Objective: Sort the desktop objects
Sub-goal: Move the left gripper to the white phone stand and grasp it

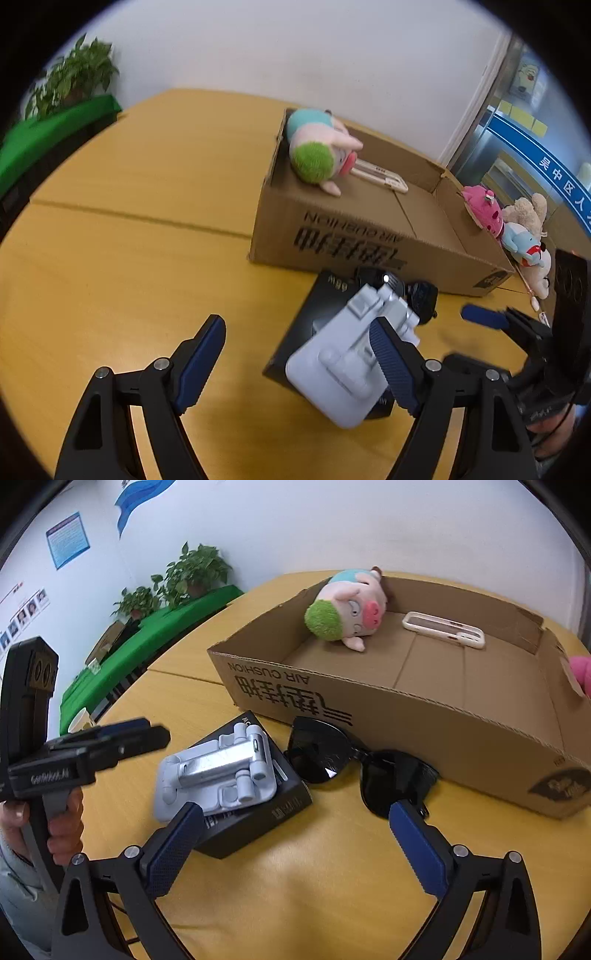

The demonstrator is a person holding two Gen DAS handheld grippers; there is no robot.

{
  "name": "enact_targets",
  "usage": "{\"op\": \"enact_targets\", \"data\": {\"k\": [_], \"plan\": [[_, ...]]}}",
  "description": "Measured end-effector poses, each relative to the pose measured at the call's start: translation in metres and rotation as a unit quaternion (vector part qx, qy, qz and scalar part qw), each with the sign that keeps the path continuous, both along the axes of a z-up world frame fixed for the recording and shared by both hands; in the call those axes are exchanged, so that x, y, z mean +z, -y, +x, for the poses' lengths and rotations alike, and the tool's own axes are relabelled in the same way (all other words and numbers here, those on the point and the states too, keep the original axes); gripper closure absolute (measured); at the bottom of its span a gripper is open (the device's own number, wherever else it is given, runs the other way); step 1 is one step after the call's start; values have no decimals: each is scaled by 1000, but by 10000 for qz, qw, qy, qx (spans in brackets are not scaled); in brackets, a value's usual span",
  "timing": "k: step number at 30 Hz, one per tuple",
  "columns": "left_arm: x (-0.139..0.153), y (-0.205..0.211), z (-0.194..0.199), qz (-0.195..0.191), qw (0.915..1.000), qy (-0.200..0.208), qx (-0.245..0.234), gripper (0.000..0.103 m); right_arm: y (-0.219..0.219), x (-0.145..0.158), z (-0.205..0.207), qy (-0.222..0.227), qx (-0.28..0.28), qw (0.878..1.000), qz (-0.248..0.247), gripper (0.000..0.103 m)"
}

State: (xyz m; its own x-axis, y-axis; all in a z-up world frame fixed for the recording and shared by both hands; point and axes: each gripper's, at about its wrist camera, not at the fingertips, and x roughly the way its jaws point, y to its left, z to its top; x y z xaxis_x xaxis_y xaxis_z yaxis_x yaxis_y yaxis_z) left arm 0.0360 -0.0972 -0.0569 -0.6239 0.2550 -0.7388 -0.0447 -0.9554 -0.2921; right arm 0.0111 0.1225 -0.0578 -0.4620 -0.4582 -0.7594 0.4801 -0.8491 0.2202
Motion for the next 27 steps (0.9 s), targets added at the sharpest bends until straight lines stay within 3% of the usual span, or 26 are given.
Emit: {"op": "enact_targets", "data": {"k": [2, 7, 9, 11, 12, 14, 17, 21, 27], "plan": [[-9, -1, 5, 106, 9998, 172, -44, 23, 8, -1, -4, -24, 169, 9998, 34, 18], [-25, -14, 8, 110, 9982, 496, -306, 26, 33, -7, -13, -15, 666, 9976, 196, 21], [-26, -9, 7, 329, 9978, 544, -191, 26, 35, -13, -16, 143, 785, 9968, 68, 35], [-28, -4, 5, 507, 9967, 624, -146, 27, 35, -16, -17, 209, 777, 9968, -22, 37], [-29, -3, 4, 585, 9960, 656, -165, 29, 35, -16, -16, 204, 772, 9968, -23, 39], [-28, -3, 4, 703, 9951, 634, -279, 43, 35, -15, -14, 179, 795, 9967, 5, 41], [-24, -2, 4, 712, 9951, 603, -329, 52, 31, -15, -9, 251, 842, 9961, -64, 49], [-21, -2, 3, 645, 9954, 603, -379, 57, 31, -13, 4, 170, 950, 9953, 48, 56], [-19, 1, 4, 657, 9950, 652, -369, 62, 35, -6, 3, -19, 948, 9955, 9, 56]]}}
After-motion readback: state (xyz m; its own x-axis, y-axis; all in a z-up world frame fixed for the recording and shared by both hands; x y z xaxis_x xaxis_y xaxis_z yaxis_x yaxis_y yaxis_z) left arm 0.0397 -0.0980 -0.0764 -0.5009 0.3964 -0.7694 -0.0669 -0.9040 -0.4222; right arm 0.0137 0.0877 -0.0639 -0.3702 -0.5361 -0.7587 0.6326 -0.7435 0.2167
